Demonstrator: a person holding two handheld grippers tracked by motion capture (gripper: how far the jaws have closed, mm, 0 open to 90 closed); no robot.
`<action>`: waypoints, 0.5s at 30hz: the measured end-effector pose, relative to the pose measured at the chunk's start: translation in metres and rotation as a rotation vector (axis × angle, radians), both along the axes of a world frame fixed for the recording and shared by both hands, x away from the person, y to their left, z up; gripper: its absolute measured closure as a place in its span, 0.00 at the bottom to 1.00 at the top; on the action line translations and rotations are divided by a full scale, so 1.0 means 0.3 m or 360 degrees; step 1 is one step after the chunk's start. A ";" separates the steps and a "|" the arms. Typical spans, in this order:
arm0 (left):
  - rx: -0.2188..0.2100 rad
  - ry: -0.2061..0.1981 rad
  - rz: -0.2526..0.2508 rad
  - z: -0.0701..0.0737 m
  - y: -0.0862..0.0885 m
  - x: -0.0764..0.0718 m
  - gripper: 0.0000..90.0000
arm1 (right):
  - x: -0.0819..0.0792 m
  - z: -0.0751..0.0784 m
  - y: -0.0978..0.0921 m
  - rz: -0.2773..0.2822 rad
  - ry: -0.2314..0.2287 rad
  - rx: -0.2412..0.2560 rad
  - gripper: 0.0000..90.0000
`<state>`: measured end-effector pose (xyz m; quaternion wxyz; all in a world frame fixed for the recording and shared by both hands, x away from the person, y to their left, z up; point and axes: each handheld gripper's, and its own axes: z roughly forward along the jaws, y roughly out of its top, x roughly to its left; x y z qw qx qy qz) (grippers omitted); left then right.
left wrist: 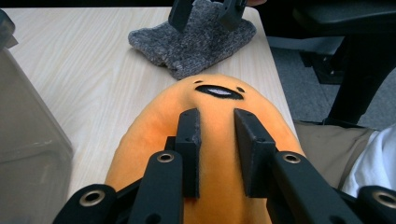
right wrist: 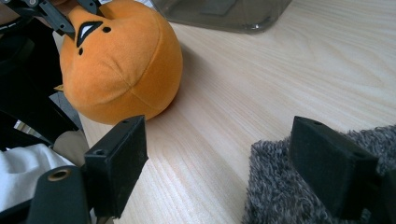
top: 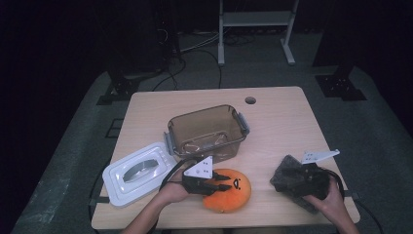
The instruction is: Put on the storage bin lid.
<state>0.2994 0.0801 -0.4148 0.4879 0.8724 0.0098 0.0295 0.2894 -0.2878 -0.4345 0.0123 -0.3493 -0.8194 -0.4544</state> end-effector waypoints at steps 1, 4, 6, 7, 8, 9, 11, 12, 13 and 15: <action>-0.0004 -0.0001 -0.0004 0.002 0.001 0.000 0.82 | 0.000 0.000 0.000 0.0001 -0.0002 -0.0001 0.21; 0.0000 -0.0009 -0.0026 0.008 0.002 -0.001 0.84 | 0.000 0.000 0.000 0.0001 -0.0003 0.0001 0.21; -0.0006 -0.0005 -0.0032 0.009 0.002 -0.003 0.85 | 0.000 0.000 0.000 0.0001 0.0003 0.0002 0.21; -0.0006 -0.0005 -0.0032 0.009 0.002 -0.003 0.85 | 0.000 0.000 0.000 0.0001 0.0003 0.0002 0.21; -0.0003 -0.0011 -0.0043 0.013 0.002 -0.003 0.85 | 0.001 -0.001 0.000 0.0004 0.0003 -0.0003 0.21; -0.0002 -0.0021 -0.0041 0.016 0.002 -0.004 0.86 | 0.000 -0.001 0.001 0.0002 0.0004 0.0000 0.21; 0.0005 -0.0027 -0.0043 0.021 0.002 -0.003 0.86 | 0.001 0.000 -0.001 0.0004 0.0004 -0.0001 0.21; -0.0001 -0.0030 -0.0038 0.023 0.002 -0.003 0.86 | 0.001 0.000 -0.001 0.0002 0.0004 -0.0001 0.21; -0.0001 -0.0030 -0.0038 0.023 0.002 -0.003 0.86 | 0.001 0.000 -0.001 0.0002 0.0004 -0.0001 0.21; -0.0006 -0.0025 -0.0033 0.030 0.005 -0.004 0.86 | 0.001 0.000 -0.002 0.0002 0.0003 0.0005 0.21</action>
